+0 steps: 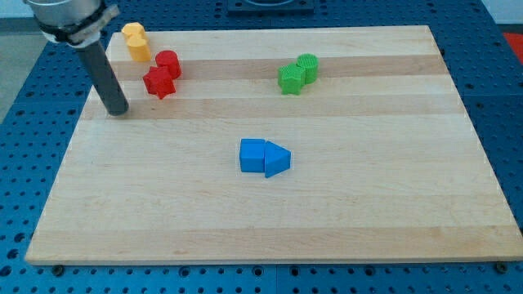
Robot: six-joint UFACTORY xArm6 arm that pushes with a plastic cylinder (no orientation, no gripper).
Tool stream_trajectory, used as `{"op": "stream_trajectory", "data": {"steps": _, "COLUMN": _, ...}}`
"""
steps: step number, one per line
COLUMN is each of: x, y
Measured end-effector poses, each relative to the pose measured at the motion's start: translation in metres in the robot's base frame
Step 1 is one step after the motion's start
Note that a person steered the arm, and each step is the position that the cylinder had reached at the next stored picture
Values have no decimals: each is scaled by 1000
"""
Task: Push the red circle and red star up a bit
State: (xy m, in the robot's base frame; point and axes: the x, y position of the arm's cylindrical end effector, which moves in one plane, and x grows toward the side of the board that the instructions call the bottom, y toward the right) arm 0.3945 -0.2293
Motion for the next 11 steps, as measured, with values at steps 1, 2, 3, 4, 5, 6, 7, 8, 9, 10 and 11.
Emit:
{"op": "stream_trajectory", "data": {"steps": 1, "x": 0, "y": 27}}
{"op": "stream_trajectory", "data": {"steps": 2, "x": -12, "y": 37}}
{"op": "stream_trajectory", "data": {"steps": 3, "x": -27, "y": 38}}
{"op": "stream_trajectory", "data": {"steps": 4, "x": -42, "y": 38}}
{"op": "stream_trajectory", "data": {"steps": 5, "x": -59, "y": 38}}
{"op": "stream_trajectory", "data": {"steps": 6, "x": -73, "y": 38}}
{"op": "stream_trajectory", "data": {"steps": 7, "x": -84, "y": 38}}
{"op": "stream_trajectory", "data": {"steps": 8, "x": -87, "y": 42}}
{"op": "stream_trajectory", "data": {"steps": 9, "x": -75, "y": 60}}
{"op": "stream_trajectory", "data": {"steps": 10, "x": -73, "y": 78}}
{"op": "stream_trajectory", "data": {"steps": 11, "x": -74, "y": 81}}
